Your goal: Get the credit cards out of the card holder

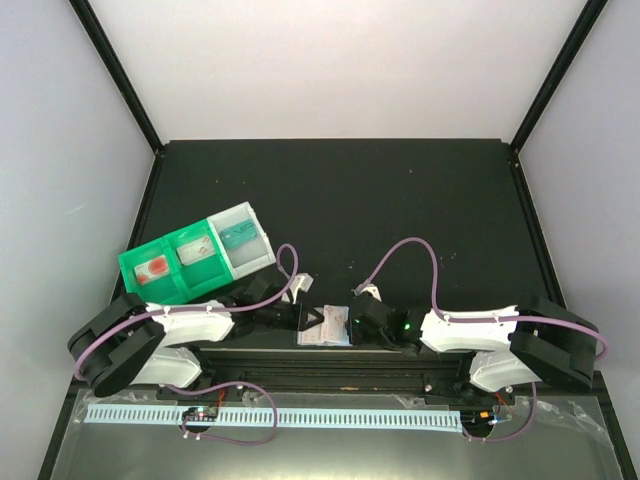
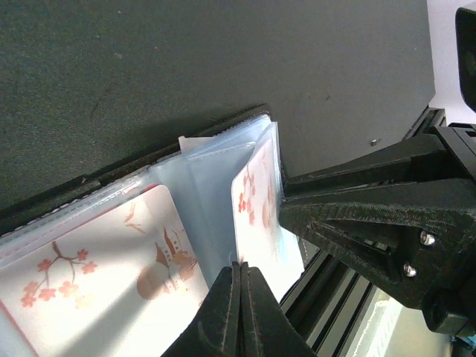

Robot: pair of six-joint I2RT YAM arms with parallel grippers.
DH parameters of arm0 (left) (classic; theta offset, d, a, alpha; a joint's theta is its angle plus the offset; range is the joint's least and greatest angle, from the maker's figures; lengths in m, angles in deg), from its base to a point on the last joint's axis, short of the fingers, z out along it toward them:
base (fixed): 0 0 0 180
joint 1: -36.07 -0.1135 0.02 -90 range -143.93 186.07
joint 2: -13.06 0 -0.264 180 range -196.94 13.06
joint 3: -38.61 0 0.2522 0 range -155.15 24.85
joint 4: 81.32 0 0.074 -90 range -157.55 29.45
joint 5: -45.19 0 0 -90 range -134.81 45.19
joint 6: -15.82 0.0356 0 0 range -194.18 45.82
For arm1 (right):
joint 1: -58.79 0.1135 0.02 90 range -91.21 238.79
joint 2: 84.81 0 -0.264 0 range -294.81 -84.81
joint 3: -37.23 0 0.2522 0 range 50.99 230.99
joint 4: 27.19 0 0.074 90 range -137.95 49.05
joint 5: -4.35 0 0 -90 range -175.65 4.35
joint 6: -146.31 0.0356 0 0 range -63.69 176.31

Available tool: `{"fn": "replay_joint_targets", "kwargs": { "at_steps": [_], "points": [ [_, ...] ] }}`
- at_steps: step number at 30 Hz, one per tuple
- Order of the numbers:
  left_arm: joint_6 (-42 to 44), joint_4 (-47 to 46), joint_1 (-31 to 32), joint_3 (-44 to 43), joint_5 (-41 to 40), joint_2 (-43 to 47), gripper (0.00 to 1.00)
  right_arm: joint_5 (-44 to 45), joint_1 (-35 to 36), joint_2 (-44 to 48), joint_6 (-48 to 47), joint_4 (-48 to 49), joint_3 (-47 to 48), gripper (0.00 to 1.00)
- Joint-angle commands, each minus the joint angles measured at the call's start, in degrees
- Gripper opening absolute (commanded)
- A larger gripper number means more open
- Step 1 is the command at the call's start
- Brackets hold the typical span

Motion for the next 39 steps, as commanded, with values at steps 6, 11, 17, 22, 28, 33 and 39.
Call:
{"fn": "replay_joint_targets", "kwargs": {
  "at_steps": [6, 11, 17, 22, 28, 33, 39],
  "points": [
    [0.62, -0.53, -0.54, -1.51, 2.69, -0.14, 0.02, -0.85, 0.03, -1.41, -0.48, -2.18, -1.03, 0.14],
    [-1.92, -8.16, -0.54, -0.83, 6.75, -4.47, 0.13, -1.36, 0.05, -2.04, -0.46, -1.20, -1.08, 0.14],
    [-3.08, -11.98, -0.54, -0.89, 8.43, -5.62, 0.20, -1.32, 0.05, -2.42, -0.03, -0.75, -1.30, 0.14],
    [-3.58, -12.55, -0.54, -0.55, 7.91, -6.03, 0.05, -1.34, 0.05, -2.98, 0.27, -0.32, -1.35, 0.14],
    [-1.32, -3.08, -0.58, -1.56, 2.31, -3.50, 0.01, -0.94, 0.05, -3.21, 1.24, 0.38, -2.31, 0.14],
    [-1.04, 1.42, -0.62, -2.15, -0.09, -1.09, 0.02, 0.04, 0.00, -2.88, 1.30, -0.70, -2.00, 0.14],
    [-0.39, 8.56, -0.79, -3.02, -4.52, 4.45, 0.02, 4.44, -0.04, -2.27, -0.20, -3.07, -0.70, 0.14]
  ]
}}
